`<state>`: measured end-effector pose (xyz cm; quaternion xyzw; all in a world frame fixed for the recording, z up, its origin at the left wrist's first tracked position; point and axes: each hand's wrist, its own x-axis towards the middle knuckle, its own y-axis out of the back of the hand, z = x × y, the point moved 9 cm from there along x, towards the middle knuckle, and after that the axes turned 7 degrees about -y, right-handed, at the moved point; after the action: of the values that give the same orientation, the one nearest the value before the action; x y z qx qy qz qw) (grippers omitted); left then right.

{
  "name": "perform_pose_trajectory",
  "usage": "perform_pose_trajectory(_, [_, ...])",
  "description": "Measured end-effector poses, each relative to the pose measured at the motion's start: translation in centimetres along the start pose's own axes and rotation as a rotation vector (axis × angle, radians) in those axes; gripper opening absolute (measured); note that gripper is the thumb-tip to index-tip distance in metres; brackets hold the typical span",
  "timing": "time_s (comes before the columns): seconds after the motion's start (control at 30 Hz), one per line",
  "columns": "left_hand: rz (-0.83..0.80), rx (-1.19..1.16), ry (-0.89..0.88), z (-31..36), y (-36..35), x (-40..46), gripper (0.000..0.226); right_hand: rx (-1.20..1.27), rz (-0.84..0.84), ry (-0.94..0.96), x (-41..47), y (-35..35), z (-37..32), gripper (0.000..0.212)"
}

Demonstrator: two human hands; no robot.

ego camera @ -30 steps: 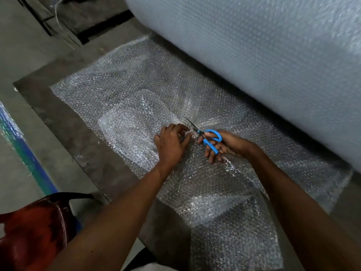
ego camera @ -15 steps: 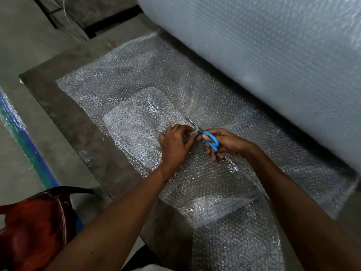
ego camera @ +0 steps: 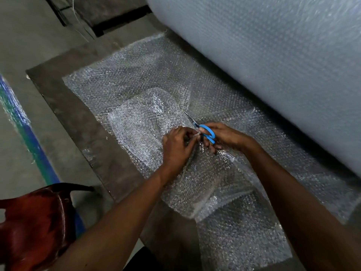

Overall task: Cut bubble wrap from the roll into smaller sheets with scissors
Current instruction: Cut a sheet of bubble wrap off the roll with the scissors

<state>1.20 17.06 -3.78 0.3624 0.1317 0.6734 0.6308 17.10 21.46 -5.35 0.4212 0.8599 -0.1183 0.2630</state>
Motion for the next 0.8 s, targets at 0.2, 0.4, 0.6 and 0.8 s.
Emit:
perform_pose_trajectory(0.2, [0.018, 0.003, -0.033, 0.5, 0.3, -0.3, 0.02, -0.056, 0.001, -0.012, 1.8, 0.1, -0.9, 0.039])
perform_pose_trajectory(0.4, [0.033, -0.04, -0.003, 0.2, 0.4, -0.4, 0.025, -0.083, 0.021, 0.005, 3.2, -0.1, -1.9, 0.037])
perform_pose_trajectory(0.6, [0.048, -0.068, 0.047, -0.2, 0.6, -0.6, 0.025, -0.095, 0.04, 0.024, 4.5, -0.2, -3.4, 0.034])
perform_pose_trajectory(0.8, [0.011, -0.064, 0.047, -0.3, 0.3, -0.9, 0.025, -0.148, 0.046, 0.058, 5.3, -0.8, -5.3, 0.03])
